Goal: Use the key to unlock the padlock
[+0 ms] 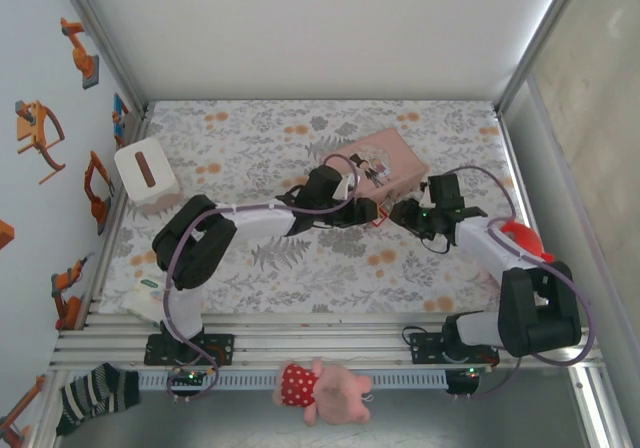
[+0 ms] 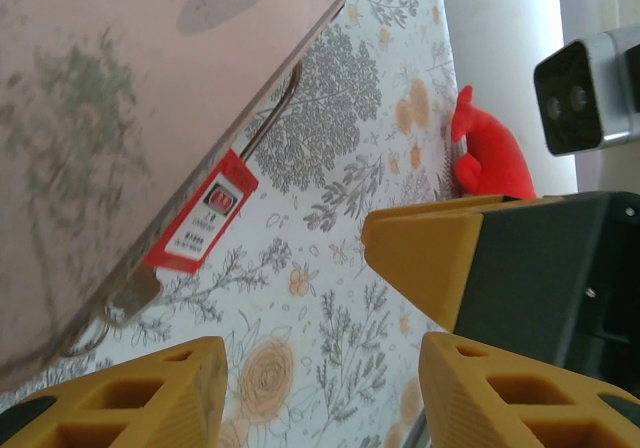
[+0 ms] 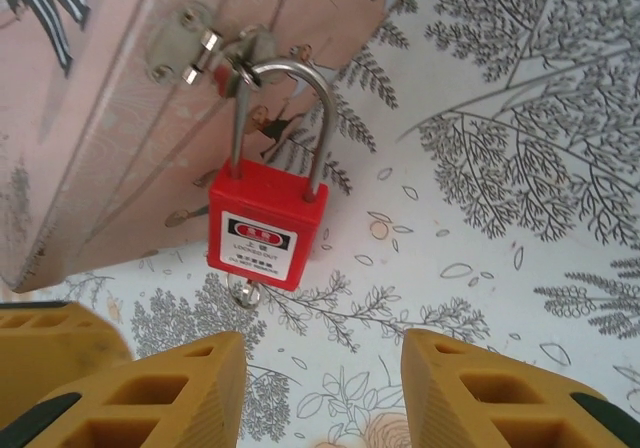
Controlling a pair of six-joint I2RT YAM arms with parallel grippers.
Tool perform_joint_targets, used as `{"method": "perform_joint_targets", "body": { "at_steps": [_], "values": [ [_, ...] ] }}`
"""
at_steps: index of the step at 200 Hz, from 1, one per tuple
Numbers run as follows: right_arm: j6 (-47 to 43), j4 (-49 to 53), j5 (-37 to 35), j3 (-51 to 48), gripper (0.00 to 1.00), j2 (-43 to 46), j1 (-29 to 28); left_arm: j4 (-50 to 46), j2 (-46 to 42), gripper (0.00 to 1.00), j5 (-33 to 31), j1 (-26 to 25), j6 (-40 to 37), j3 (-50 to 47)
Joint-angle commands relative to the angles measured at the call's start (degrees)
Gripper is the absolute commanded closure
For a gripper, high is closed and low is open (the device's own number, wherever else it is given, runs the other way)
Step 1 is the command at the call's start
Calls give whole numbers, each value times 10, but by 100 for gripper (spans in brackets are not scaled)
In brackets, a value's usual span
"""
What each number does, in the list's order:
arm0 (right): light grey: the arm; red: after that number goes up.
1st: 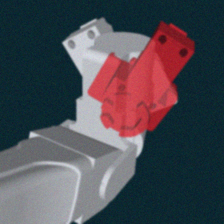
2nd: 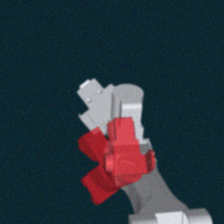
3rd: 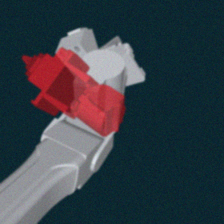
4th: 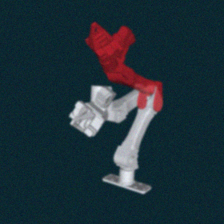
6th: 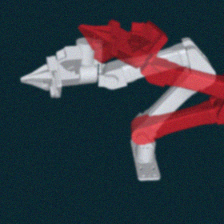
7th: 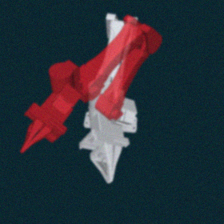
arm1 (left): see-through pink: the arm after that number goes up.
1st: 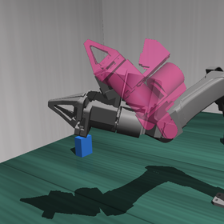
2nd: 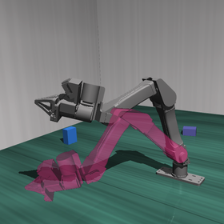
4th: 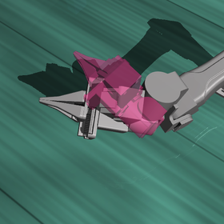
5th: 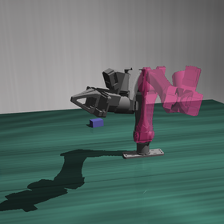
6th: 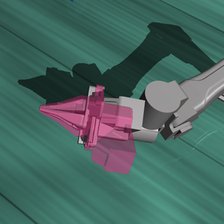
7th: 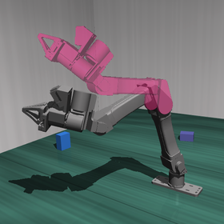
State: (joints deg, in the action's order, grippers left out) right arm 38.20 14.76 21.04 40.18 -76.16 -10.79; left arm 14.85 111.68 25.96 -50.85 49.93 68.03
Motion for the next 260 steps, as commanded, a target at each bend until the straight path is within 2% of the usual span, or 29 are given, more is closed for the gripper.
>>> {"method": "perform_joint_targets", "body": {
  "at_steps": [1,49,80,119,144,166,188,217,260],
  "values": [
    [-27,6,8,18,56,-5,10,-47,20,48,-13,10,-40,44],
    [-28,-11,25,16,56,-16,24,-105,34,48,-103,58,-78,62],
    [-8,-136,122,-19,56,-46,34,-119,51,48,-98,83,-128,93],
    [15,-234,157,-38,58,-73,34,-111,53,49,-72,91,-173,101],
    [4,-240,119,-40,57,-74,21,-103,13,50,-66,89,-167,52],
    [-36,-200,58,-23,49,-72,-12,-109,-24,49,-51,83,-149,11],
    [-43,-158,10,4,43,-79,-42,-94,-69,41,-26,78,-132,-42],
    [-12,-123,-33,38,41,-110,-74,-47,-140,28,-1,78,-104,-138],
    [18,-61,-133,90,38,-153,-111,-67,-234,23,2,77,-120,-216]
  ]
}}
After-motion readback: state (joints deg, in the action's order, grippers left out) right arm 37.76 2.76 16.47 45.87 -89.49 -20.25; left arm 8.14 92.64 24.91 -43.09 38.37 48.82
